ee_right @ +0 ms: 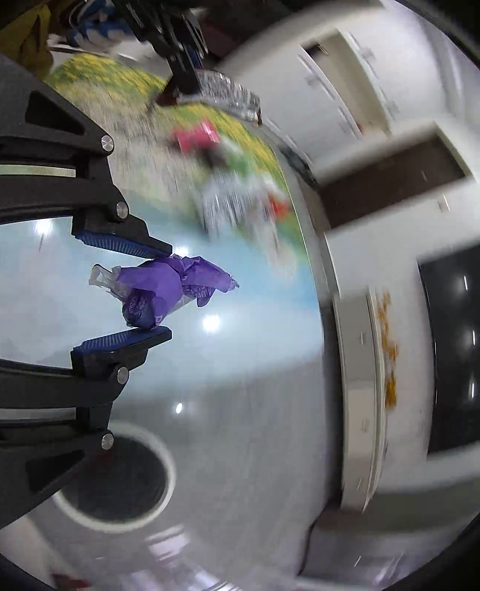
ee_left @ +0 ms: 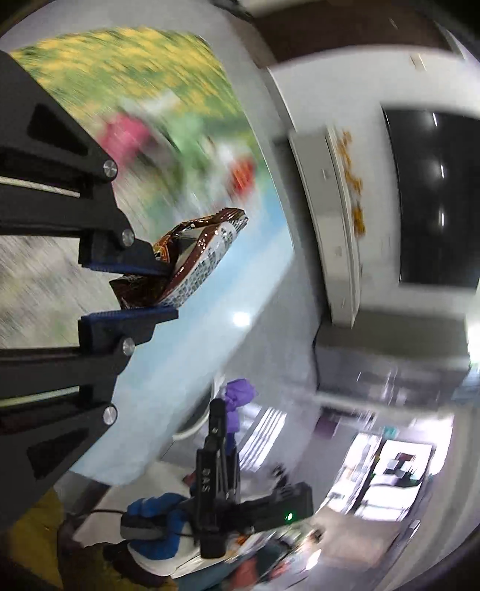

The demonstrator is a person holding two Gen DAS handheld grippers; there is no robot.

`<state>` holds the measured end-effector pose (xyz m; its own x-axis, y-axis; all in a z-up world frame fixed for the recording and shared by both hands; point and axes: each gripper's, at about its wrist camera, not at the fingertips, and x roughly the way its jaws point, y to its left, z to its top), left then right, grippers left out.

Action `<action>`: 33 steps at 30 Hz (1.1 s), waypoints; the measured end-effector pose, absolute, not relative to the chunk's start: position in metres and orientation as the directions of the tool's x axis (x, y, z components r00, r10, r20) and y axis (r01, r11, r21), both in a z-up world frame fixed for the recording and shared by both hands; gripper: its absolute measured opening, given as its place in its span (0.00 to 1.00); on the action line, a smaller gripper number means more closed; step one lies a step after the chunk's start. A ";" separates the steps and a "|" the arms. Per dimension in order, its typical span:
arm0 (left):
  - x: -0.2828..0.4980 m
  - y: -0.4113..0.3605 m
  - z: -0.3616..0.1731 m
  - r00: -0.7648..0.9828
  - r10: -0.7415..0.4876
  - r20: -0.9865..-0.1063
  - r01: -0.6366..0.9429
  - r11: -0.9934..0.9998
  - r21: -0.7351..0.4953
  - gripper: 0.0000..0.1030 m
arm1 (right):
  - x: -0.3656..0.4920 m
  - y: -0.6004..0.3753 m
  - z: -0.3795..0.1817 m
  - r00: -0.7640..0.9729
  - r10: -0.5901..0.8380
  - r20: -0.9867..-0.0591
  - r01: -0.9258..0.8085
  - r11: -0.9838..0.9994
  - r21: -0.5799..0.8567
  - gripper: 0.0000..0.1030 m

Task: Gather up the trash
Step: 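Carry both held items to the bin and open both grippers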

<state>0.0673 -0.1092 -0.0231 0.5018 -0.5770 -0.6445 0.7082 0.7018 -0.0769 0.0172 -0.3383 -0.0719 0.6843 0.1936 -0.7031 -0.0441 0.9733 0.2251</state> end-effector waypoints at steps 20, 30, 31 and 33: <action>0.105 -0.428 -0.058 0.159 -0.669 -0.726 0.904 0.394 -0.165 0.47 | 0.008 -0.584 -0.180 0.565 -0.115 -0.817 0.460 0.866 0.196 0.48; 0.087 -0.387 -0.039 0.195 -0.728 -0.657 0.893 0.409 -0.187 0.47 | -0.031 -0.573 -0.151 0.600 -0.153 -0.785 0.477 0.857 0.197 0.49; 0.085 -0.377 -0.034 0.209 -0.731 -0.650 0.892 0.415 -0.179 0.47 | -0.031 -0.573 -0.145 0.610 -0.154 -0.777 0.471 0.859 0.199 0.49; 0.078 -0.361 -0.026 0.231 -0.723 -0.651 0.891 0.427 -0.157 0.47 | -0.037 -0.563 -0.131 0.632 -0.156 -0.759 0.458 0.865 0.204 0.49</action>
<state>0.0780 -0.3611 -0.0261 0.2313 -0.7230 -0.6509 0.8906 0.4266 -0.1574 -0.0371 -0.5631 -0.1310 0.6324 -0.1565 -0.7587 0.4583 0.8651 0.2036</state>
